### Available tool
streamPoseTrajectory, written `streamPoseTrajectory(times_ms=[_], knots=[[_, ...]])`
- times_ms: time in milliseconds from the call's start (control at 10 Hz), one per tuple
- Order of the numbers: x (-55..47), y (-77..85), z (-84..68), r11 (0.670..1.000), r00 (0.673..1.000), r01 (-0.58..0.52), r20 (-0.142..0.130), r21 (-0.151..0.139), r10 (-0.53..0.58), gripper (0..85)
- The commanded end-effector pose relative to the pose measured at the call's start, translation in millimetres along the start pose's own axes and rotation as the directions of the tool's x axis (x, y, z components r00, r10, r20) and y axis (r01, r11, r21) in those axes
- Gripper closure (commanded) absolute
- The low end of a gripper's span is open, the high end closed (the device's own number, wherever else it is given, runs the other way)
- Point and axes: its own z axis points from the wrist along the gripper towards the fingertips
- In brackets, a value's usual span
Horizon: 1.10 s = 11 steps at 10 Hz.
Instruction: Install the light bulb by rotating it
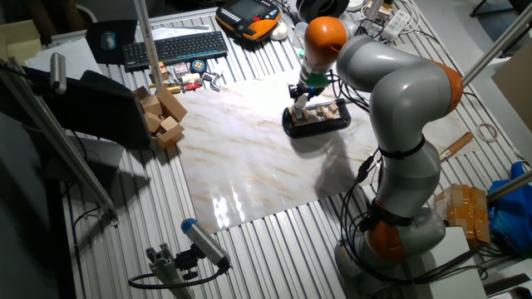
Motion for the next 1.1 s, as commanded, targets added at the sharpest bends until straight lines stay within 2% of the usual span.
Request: streamPoseTrajectory(times_ms=[0, 100, 200, 1000], knots=[[0.2, 0.1, 0.2, 1.000, 1.000, -0.014, -0.002, -0.002, 0.014, 51.0], [0.3, 0.1, 0.3, 1.000, 1.000, -0.028, -0.004, -0.003, 0.028, 51.0], [0.3, 0.2, 0.6, 0.999, 0.999, -0.049, -0.006, -0.002, 0.049, 68.0], [-0.2, 0.3, 2.0, 0.983, 0.983, -0.182, -0.033, -0.021, 0.182, 68.0]])
